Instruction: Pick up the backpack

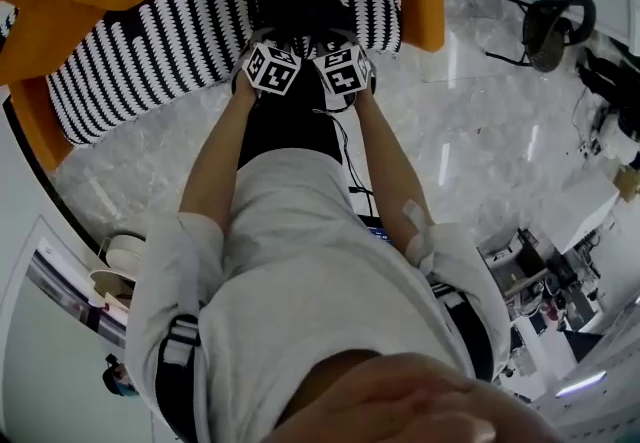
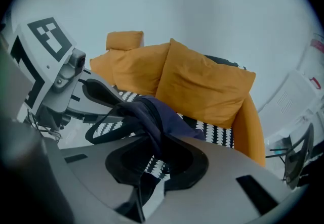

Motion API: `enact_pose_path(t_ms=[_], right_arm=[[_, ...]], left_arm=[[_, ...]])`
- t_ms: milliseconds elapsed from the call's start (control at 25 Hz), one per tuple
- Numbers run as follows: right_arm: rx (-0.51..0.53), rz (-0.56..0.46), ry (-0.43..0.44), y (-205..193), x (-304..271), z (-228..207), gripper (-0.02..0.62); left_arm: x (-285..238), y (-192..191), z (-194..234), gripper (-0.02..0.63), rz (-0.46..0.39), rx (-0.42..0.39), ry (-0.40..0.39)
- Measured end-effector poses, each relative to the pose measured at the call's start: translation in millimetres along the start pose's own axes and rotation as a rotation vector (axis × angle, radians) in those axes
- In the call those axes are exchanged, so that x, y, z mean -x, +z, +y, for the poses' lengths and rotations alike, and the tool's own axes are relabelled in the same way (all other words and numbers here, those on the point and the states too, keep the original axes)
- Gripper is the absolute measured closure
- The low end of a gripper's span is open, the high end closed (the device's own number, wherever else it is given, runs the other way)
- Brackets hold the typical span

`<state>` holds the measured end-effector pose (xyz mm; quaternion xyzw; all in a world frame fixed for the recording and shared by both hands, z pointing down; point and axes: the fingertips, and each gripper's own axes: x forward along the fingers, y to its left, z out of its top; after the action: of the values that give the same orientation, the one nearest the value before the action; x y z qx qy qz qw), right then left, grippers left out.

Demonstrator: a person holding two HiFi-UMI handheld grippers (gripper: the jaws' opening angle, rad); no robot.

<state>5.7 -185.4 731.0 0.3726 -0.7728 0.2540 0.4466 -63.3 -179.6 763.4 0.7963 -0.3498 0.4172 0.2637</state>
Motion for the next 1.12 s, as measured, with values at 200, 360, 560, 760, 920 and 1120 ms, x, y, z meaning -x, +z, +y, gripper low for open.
enact_pose_path(t_ms=[200,360,560,760,920,1120], right_arm=[[-0.112,-0.026,-0.053,-5.5,13.4,16.0,0.522],[-0.227,-0.071,-0.085,-20.5,23.7,19.9,0.523],[-0.223,-0.139,-0.128,-10.7,35.4,21.2,0.531],[-0.252,-0.208,-0.151,0.8,49.6,26.4,0.532],[-0.274,-0.245,-0.147,13.3,62.8,29.3,0.532],[-0.282,-0.283,-0.153,26.0,92.9,56.4,0.532]], left_arm=[[20.2,-5.1,-5.7,0.534,-0.047,0.081,-0.002],[34.8,-9.4,-19.8,0.534,-0.080,0.105,-0.020],[50.2,-0.6,-16.8,0.535,-0.142,0.129,-0.021],[69.6,8.7,-12.7,0.540,-0.197,0.147,-0.014],[90.8,19.5,-10.1,0.543,-0.224,0.141,-0.025],[139.6,24.0,-9.2,0.552,-0.286,0.155,0.007]])
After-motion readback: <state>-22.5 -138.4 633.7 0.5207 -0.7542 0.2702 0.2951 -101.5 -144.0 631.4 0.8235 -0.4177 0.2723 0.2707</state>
